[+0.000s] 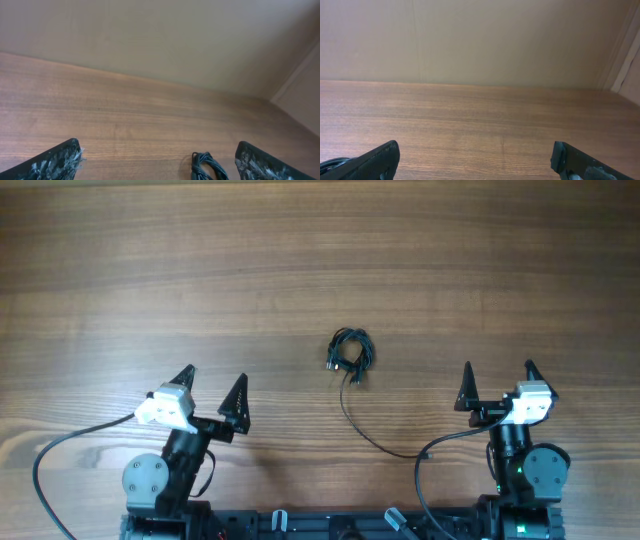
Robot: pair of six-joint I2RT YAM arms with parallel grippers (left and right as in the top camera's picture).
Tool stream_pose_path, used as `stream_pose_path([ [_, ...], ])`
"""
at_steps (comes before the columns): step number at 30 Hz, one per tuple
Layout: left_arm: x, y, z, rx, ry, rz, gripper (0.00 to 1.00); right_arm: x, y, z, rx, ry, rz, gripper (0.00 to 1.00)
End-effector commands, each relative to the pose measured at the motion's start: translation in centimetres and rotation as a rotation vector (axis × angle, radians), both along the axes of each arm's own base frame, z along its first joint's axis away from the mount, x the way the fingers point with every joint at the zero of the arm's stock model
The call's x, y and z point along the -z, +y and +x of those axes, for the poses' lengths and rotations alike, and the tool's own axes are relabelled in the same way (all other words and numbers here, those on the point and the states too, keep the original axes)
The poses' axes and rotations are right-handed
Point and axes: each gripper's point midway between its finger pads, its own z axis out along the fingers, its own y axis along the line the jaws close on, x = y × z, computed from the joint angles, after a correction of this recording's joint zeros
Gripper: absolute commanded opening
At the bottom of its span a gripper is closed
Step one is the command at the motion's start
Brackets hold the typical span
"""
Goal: Untangle cables
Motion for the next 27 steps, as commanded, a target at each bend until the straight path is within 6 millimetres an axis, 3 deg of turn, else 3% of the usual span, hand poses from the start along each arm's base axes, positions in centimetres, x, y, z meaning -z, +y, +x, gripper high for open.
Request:
stream_pose_path([
  [1, -0.68, 0.04, 0.43, -0.007, 0.026, 0.002, 1.0, -0.12, -0.07, -0.02, 0.006, -0.006, 0.014, 1.0],
  [27, -0.19, -0.02, 1.27, -0.007, 0.098, 0.006, 1.0, -0.1, -0.08, -0.02, 0.007, -0.006, 0.014, 1.0],
])
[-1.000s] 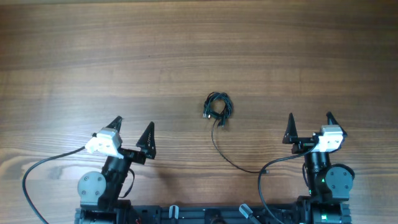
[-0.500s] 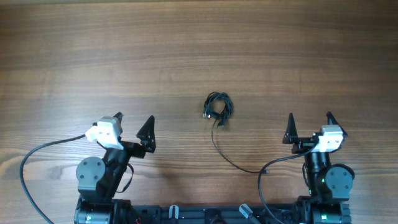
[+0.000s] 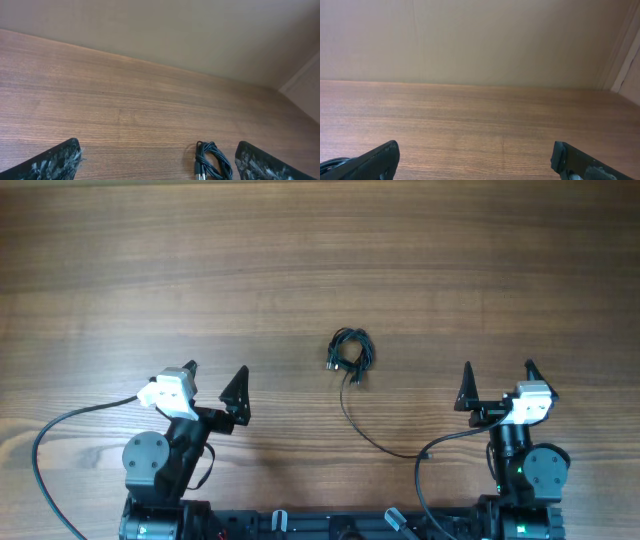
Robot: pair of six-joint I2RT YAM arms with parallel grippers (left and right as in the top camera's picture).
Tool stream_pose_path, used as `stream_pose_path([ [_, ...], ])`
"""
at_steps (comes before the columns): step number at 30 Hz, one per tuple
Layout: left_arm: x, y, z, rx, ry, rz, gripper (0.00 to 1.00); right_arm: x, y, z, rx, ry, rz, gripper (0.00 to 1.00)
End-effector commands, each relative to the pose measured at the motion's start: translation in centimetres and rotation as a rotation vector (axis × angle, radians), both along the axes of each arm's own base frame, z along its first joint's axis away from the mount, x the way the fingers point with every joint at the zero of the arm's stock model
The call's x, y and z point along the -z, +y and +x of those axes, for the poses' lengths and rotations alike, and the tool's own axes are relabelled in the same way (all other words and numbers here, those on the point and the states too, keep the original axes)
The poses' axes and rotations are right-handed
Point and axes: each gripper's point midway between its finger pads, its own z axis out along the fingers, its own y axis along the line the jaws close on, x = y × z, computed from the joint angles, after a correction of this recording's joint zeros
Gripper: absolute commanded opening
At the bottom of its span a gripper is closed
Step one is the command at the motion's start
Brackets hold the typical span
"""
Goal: Untangle cables
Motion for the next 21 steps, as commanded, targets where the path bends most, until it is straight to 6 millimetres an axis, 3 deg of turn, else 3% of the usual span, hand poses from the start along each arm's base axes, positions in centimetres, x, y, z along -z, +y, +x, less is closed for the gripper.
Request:
stream_pose_path([
  [1, -1.1, 0.0, 0.0, -0.003, -0.023, -0.001, 1.0, -0.1, -0.1, 0.0, 0.006, -0.006, 0.014, 1.0],
  [10, -1.5, 1.4, 0.7, -0.101, 0.124, -0.03, 1.0, -0.1, -0.1, 0.0, 0.007, -0.005, 0.014, 1.0],
  [15, -3.6, 0.7, 3.9, -0.111, 0.318, -0.119, 1.0, -0.1, -0.1, 0.0, 0.007, -0.005, 0.014, 1.0],
  [16, -4.1, -0.5, 5.0, -0.084, 0.378, -0.155, 1.0, -0.1, -0.1, 0.0, 0.007, -0.005, 0.014, 1.0],
  [19, -4.3, -7.8, 6.8, 0.231, 0.431, -0.255, 1.0, -0.1, -0.1, 0.0, 0.007, -0.005, 0.014, 1.0],
  [21, -2.9, -9.5, 7.8, 0.27, 0.463, -0.251, 1.0, -0.1, -0.1, 0.0, 0.007, -0.005, 0.014, 1.0],
])
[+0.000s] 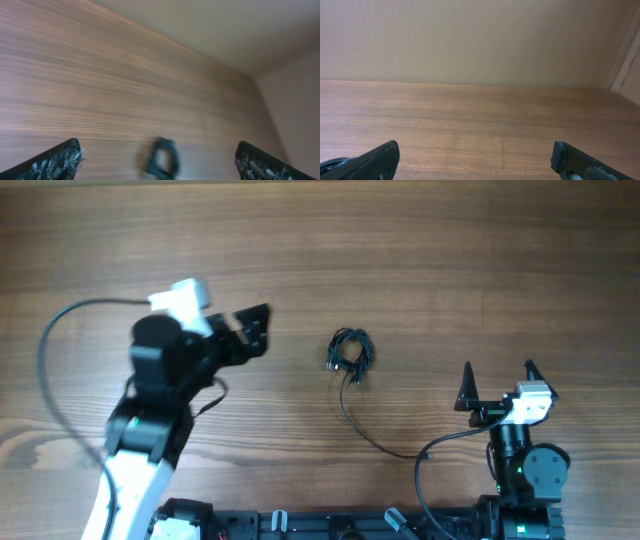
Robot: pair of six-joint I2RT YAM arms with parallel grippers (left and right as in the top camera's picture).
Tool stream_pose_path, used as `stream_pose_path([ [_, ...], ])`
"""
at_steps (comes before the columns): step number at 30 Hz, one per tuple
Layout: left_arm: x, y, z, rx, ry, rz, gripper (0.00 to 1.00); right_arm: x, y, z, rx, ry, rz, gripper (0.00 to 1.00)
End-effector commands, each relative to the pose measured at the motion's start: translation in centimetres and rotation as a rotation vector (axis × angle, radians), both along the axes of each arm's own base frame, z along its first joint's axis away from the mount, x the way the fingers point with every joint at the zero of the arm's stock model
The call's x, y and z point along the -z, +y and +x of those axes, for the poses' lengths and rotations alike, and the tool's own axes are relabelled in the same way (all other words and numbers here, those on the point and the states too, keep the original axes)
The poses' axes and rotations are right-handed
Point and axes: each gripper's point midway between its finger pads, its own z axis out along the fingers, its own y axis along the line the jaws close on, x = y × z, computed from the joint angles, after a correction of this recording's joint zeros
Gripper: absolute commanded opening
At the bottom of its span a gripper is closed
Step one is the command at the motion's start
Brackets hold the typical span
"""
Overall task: Untangle cables
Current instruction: 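Reach the left gripper to the black cable bundle and grasp it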
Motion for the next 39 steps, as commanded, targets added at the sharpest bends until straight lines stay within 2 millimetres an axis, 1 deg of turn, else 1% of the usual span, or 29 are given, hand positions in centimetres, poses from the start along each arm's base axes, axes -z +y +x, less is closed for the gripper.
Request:
stream_pose_path([
  [1, 2.1, -5.2, 1.0, 0.167, 0.085, -0.097, 0.91, -0.1, -0.1, 0.0, 0.007, -0.006, 0.014, 1.0],
  [3, 4.6, -7.3, 2.6, 0.179, 0.108, -0.072, 0.84, -0.1, -0.1, 0.0, 0.007, -0.006, 0.014, 1.0],
  [4, 6.8, -7.8, 3.2, 0.125, 0.152, -0.037, 0.84, -0.1, -0.1, 0.0, 0.007, -0.005, 0.014, 1.0],
  [5, 8.1, -8.0, 3.5, 0.097, 0.172, -0.007, 0.84, -0.1, -0.1, 0.0, 0.006, -0.005, 0.014, 1.0],
  [6, 9.9, -8.2, 3.9, 0.058, 0.191, 0.052, 0.84, -0.1, -0.1, 0.0, 0.007, -0.005, 0.014, 1.0],
  [7, 11.7, -9.0, 4.2, 0.045, 0.204, 0.098, 0.84, -0.1, -0.1, 0.0, 0.007, -0.006, 0.014, 1.0],
  [9, 15.0, -11.3, 4.0, 0.081, 0.233, 0.143, 0.82, -0.1, -0.1, 0.0, 0.007, -0.005, 0.014, 1.0],
  [10, 16.2, -12.1, 3.7, 0.095, 0.242, 0.16, 0.79, -0.1, -0.1, 0.0, 0.007, -0.005, 0.014, 1.0],
  [11, 17.4, -12.8, 3.6, 0.102, 0.248, 0.178, 0.76, -0.1, -0.1, 0.0, 0.007, -0.005, 0.014, 1.0],
  [12, 18.5, -13.5, 3.6, 0.102, 0.243, 0.2, 0.69, -0.1, -0.1, 0.0, 0.007, -0.005, 0.014, 1.0],
  [13, 19.9, -13.7, 3.8, 0.07, 0.229, 0.249, 0.59, -0.1, -0.1, 0.0, 0.007, -0.005, 0.014, 1.0],
  [14, 20.8, -14.1, 3.8, 0.062, 0.219, 0.27, 0.56, -0.1, -0.1, 0.0, 0.007, -0.005, 0.014, 1.0],
  [16, 21.4, -15.0, 3.7, 0.079, 0.208, 0.266, 0.51, -0.1, -0.1, 0.0, 0.007, -0.005, 0.014, 1.0],
  [17, 21.5, -15.0, 3.7, 0.079, 0.208, 0.266, 0.39, -0.1, -0.1, 0.0, 0.007, -0.005, 0.015, 1.0],
  [18, 21.5, -14.9, 3.7, 0.079, 0.212, 0.268, 0.2, -0.1, -0.1, 0.0, 0.007, -0.005, 0.015, 1.0],
  [20, 21.8, -14.8, 3.5, 0.078, 0.224, 0.273, 0.04, -0.1, -0.1, 0.0, 0.007, -0.005, 0.015, 1.0],
  [21, 21.8, -14.8, 3.5, 0.077, 0.225, 0.274, 0.04, -0.1, -0.1, 0.0, 0.007, -0.005, 0.014, 1.0],
  [23, 21.1, -13.8, 4.2, 0.023, 0.198, 0.295, 0.04, -0.1, -0.1, 0.0, 0.007, -0.005, 0.014, 1.0],
  [25, 19.4, -12.2, 4.6, -0.064, 0.193, 0.297, 0.04, -0.1, -0.1, 0.0, 0.007, -0.005, 0.014, 1.0],
  [26, 18.3, -10.7, 4.1, -0.156, 0.237, 0.249, 0.04, -0.1, -0.1, 0.0, 0.007, -0.005, 0.014, 1.0],
  [28, 17.2, -8.4, 2.0, -0.353, 0.396, 0.075, 0.04, -0.1, -0.1, 0.0, 0.007, -0.005, 0.014, 1.0],
  [29, 17.0, -7.7, 0.3, -0.406, 0.48, 0.027, 0.04, -0.1, -0.1, 0.0, 0.007, -0.005, 0.014, 1.0],
  [30, 16.9, -7.7, -0.6, -0.385, 0.513, 0.033, 0.05, -0.1, -0.1, 0.0, 0.007, -0.005, 0.014, 1.0],
  [31, 17.1, -7.6, -1.4, -0.372, 0.544, 0.048, 0.29, -0.1, -0.1, 0.0, 0.007, -0.006, 0.014, 1.0],
  [33, 18.0, -6.7, -2.6, -0.302, 0.564, 0.177, 0.84, -0.1, -0.1, 0.0, 0.007, -0.005, 0.014, 1.0],
  [34, 18.3, -5.9, -2.9, -0.309, 0.588, 0.205, 1.0, -0.1, -0.1, 0.0, 0.007, -0.005, 0.014, 1.0],
  [36, 18.6, -5.1, -2.8, -0.298, 0.608, 0.212, 1.0, -0.1, -0.1, 0.0, 0.007, -0.005, 0.014, 1.0],
  [37, 18.6, -5.1, -2.8, -0.217, 0.598, 0.263, 0.98, -0.1, -0.1, 0.0, 0.007, -0.006, 0.014, 1.0],
  [39, 18.8, -5.4, -3.0, -0.136, 0.614, 0.264, 0.8, -0.1, -0.1, 0.0, 0.007, -0.005, 0.014, 1.0],
])
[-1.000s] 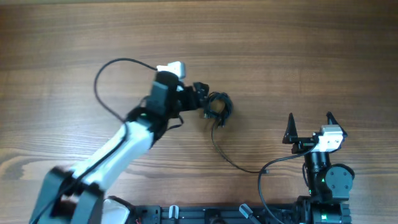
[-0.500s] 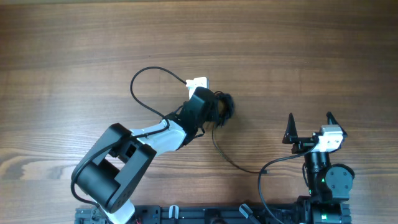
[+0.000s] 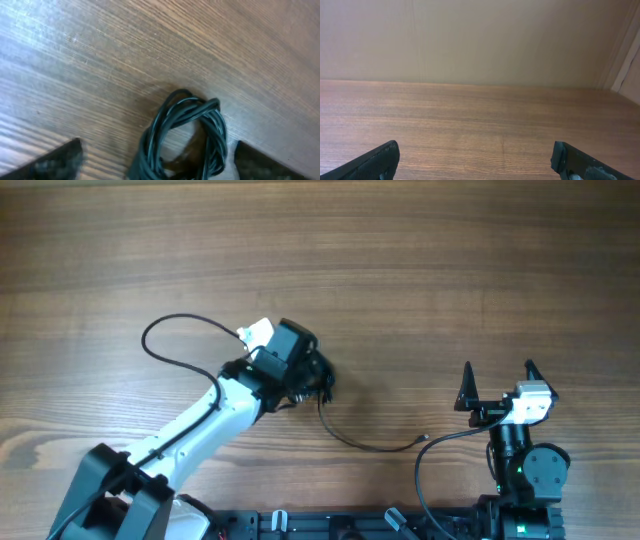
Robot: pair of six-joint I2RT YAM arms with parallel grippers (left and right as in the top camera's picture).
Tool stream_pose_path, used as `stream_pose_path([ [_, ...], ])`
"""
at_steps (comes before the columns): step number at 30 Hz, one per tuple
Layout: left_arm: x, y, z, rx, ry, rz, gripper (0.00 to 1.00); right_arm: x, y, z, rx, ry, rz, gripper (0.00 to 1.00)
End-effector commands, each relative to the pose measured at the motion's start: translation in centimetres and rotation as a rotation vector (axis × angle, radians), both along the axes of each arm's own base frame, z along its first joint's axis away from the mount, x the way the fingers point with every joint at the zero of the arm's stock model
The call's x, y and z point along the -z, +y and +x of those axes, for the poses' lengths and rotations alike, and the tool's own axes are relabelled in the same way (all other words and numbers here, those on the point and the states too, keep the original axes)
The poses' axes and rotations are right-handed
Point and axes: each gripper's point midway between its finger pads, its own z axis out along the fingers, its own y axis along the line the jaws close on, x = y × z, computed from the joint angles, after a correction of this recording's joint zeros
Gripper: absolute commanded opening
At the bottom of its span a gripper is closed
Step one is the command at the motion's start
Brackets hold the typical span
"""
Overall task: Untangle cables
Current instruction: 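Reach the left gripper to the black cable bundle and grasp it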
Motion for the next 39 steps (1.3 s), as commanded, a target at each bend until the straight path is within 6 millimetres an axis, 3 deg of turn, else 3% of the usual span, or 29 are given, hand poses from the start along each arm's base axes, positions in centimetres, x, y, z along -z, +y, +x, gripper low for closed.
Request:
stream_pose_path([
  [1, 0.1, -1.2, -0.7, 0.144, 0.054, -0.077, 0.79, -0.1, -0.1, 0.0, 0.006, -0.007, 0.014, 1.0],
  [2, 0.1, -1.6, -1.0, 0.097, 0.085, -0.135, 0.74, -0.1, -0.1, 0.0, 0.006, -0.008, 0.014, 1.0],
  [3, 0.0, -2.1, -1.4, -0.004, 0.129, -0.219, 0.78, -0.1, -0.1, 0.0, 0.006, -0.007, 0.014, 1.0],
  [4, -0.2, -3.2, -1.7, -0.086, 0.168, -0.309, 1.0, -0.1, -0.1, 0.0, 0.006, -0.008, 0.014, 1.0],
  [6, -1.3, -5.9, -1.9, -0.1, 0.214, -0.468, 1.0, -0.1, -0.1, 0.0, 0.006, -0.008, 0.014, 1.0],
  [7, -1.8, -6.5, -1.5, -0.088, 0.199, -0.501, 0.92, -0.1, -0.1, 0.0, 0.006, -0.007, 0.014, 1.0],
  [8, -1.8, -6.5, -1.5, -0.115, 0.206, -0.511, 0.57, -0.1, -0.1, 0.0, 0.006, -0.007, 0.014, 1.0],
  [9, -1.3, -6.0, -1.9, -0.253, 0.263, -0.53, 0.48, -0.1, -0.1, 0.0, 0.006, -0.007, 0.014, 1.0],
  [12, 0.6, -4.1, -3.4, -0.696, 0.376, -0.528, 0.49, -0.1, -0.1, 0.0, 0.006, -0.007, 0.014, 1.0],
  [14, 1.3, -4.1, -2.9, -0.815, 0.343, -0.531, 0.49, -0.1, -0.1, 0.0, 0.006, -0.008, 0.014, 1.0],
  [18, 2.6, -5.3, -2.2, -0.829, 0.316, -0.54, 0.4, -0.1, -0.1, 0.0, 0.006, -0.007, 0.014, 1.0],
  [21, 4.1, -4.7, -2.4, -0.852, 0.322, -0.488, 0.42, -0.1, -0.1, 0.0, 0.006, -0.007, 0.014, 1.0],
  [25, 4.1, -4.7, -2.4, -0.844, 0.322, -0.485, 0.47, -0.1, -0.1, 0.0, 0.006, -0.007, 0.014, 1.0],
  [30, 2.9, -4.6, -1.9, -0.714, 0.367, -0.52, 0.49, -0.1, -0.1, 0.0, 0.006, -0.008, 0.014, 1.0],
  [35, 0.2, -4.5, -1.4, -0.681, 0.385, -0.54, 0.51, -0.1, -0.1, 0.0, 0.006, -0.008, 0.014, 1.0],
  [39, 0.8, -3.6, -3.4, -0.739, 0.463, -0.479, 0.51, -0.1, -0.1, 0.0, 0.006, -0.008, 0.014, 1.0],
])
